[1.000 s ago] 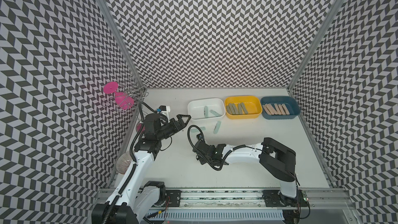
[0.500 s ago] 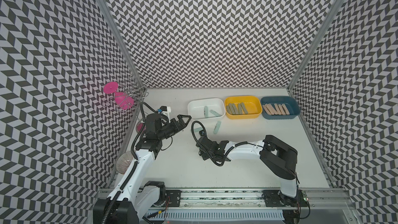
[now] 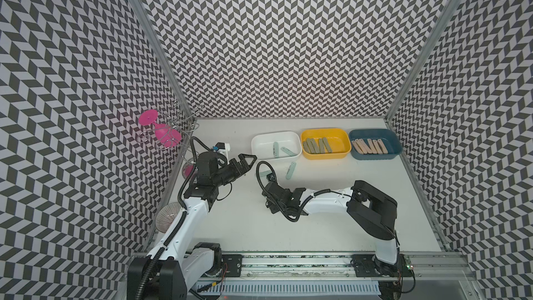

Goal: Place the fruit knives into the storage box by color
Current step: Pick up the fruit knife from the center of the board, then place the fruit knife in the storage box.

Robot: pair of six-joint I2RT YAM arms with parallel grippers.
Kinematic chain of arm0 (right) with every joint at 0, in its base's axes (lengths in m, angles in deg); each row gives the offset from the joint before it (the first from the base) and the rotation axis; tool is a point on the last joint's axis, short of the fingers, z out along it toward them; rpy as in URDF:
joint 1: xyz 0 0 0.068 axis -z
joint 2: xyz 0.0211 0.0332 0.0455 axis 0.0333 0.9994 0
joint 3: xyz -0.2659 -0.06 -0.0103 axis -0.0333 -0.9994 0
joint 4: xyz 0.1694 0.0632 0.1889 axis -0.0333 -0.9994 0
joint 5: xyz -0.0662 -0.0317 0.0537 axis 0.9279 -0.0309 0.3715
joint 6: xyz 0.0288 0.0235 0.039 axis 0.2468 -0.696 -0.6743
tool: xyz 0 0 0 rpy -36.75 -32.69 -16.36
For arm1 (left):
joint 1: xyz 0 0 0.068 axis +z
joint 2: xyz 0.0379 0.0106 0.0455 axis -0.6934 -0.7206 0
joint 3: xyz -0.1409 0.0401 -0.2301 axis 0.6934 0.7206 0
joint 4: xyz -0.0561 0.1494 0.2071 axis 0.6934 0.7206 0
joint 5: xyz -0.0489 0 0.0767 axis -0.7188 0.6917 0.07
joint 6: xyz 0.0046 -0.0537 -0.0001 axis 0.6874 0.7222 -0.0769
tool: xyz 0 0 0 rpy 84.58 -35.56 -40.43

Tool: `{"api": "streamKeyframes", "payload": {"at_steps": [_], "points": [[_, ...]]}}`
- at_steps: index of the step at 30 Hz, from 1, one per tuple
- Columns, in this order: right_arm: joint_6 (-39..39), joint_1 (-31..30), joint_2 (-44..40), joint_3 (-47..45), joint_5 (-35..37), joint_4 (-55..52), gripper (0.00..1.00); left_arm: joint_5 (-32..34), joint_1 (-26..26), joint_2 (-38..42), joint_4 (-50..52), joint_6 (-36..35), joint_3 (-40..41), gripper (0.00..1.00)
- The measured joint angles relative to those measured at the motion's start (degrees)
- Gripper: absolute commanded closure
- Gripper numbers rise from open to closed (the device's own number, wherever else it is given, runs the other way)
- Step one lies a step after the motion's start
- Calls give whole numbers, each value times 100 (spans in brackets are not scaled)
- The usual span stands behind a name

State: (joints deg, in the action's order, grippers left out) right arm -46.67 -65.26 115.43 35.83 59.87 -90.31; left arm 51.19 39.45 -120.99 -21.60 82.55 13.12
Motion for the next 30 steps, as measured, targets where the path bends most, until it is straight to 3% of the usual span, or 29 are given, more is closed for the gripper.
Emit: {"api": "streamKeyframes", "payload": {"at_steps": [20, 30], "points": [[-57, 647, -1252, -225, -669, 0, 79, -393, -2, -555, -568, -72, -9, 0], [142, 1458, -1416, 728, -811, 173, 78, -531, -4, -1165, -820, 90, -935, 0]]}}
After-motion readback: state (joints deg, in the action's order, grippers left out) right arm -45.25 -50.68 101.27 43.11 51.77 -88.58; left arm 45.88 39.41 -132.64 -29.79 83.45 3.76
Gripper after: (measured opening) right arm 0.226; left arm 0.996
